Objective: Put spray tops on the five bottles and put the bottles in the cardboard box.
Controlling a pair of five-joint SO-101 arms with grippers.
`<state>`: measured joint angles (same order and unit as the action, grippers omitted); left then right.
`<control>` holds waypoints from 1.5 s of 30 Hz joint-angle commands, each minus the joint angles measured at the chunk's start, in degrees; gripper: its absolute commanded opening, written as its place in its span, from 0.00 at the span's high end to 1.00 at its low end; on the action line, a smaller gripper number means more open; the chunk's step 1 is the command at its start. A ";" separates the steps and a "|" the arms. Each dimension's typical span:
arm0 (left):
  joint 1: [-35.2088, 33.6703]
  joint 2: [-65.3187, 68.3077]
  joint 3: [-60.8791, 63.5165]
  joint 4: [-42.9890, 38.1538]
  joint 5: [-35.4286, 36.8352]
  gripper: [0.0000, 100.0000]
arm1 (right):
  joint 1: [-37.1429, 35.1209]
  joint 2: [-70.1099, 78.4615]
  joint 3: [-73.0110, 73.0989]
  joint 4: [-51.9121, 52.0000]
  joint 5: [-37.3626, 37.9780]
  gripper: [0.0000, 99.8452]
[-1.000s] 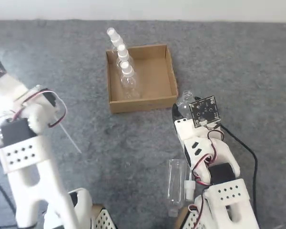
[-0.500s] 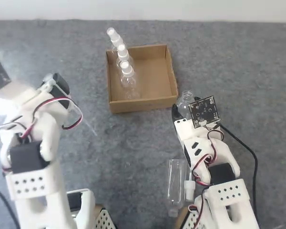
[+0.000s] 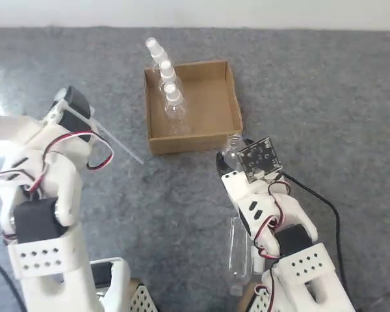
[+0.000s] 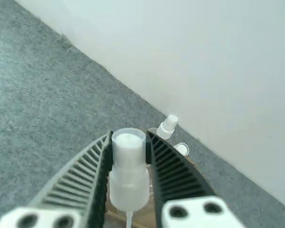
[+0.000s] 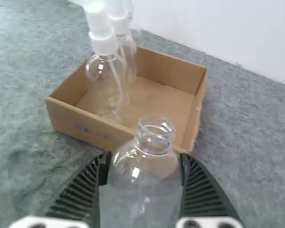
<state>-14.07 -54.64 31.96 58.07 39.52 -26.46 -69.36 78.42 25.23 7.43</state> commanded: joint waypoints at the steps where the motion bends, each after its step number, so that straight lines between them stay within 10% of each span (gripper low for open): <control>1: 2.90 -1.58 -1.10 -2.37 1.05 0.99 | -2.86 -1.71 -0.97 -0.75 0.79 0.93; 45: 11.69 -26.81 18.42 -12.04 0.97 0.99 | -22.90 -1.63 5.54 -9.01 12.48 0.93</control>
<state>-2.90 -80.22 50.68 47.78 41.63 -48.62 -69.36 84.75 17.93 16.48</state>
